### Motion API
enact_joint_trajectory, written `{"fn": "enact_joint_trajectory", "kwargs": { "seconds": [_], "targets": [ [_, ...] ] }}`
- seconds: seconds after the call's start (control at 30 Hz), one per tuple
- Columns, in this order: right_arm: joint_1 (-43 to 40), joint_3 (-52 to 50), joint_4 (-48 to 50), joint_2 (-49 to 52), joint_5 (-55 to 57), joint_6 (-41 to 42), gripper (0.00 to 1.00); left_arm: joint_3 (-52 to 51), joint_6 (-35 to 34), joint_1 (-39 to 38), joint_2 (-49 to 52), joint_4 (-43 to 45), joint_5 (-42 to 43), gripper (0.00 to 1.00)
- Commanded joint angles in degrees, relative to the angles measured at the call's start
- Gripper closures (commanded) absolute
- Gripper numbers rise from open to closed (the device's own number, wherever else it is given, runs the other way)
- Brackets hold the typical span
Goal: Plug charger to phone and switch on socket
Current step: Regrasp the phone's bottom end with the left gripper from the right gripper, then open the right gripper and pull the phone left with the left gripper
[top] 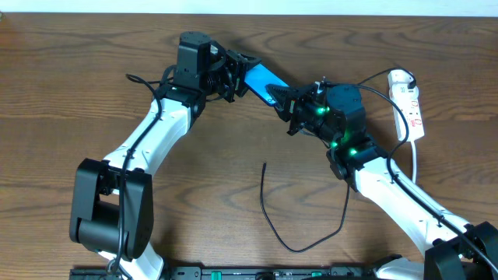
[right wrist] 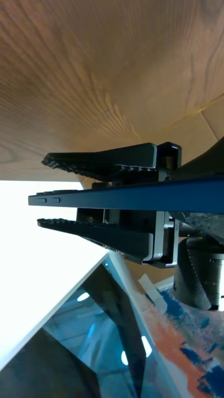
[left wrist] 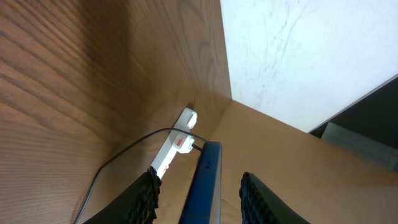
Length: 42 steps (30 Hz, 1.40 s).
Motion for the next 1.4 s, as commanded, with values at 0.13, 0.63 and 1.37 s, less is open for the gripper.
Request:
{"fn": "enact_joint_trajectory", "kwargs": {
  "seconds": [0.13,0.63,1.37],
  "targets": [
    [1.2,1.1,0.6,-0.4,-0.2,2.6,0.98,0.3,0.5,0.0,-1.5,0.4,-0.5,0.58],
    [1.2,1.1,0.2,-0.4,-0.2,3.0,0.99,0.3,0.6,0.0,-1.5,0.4,-0.5,0.81],
    [1.2,1.1,-0.2,-0.4,-0.1,2.9,0.95,0.3,0.8,0.0,-1.5,0.4,-0.3,0.92]
  ]
}}
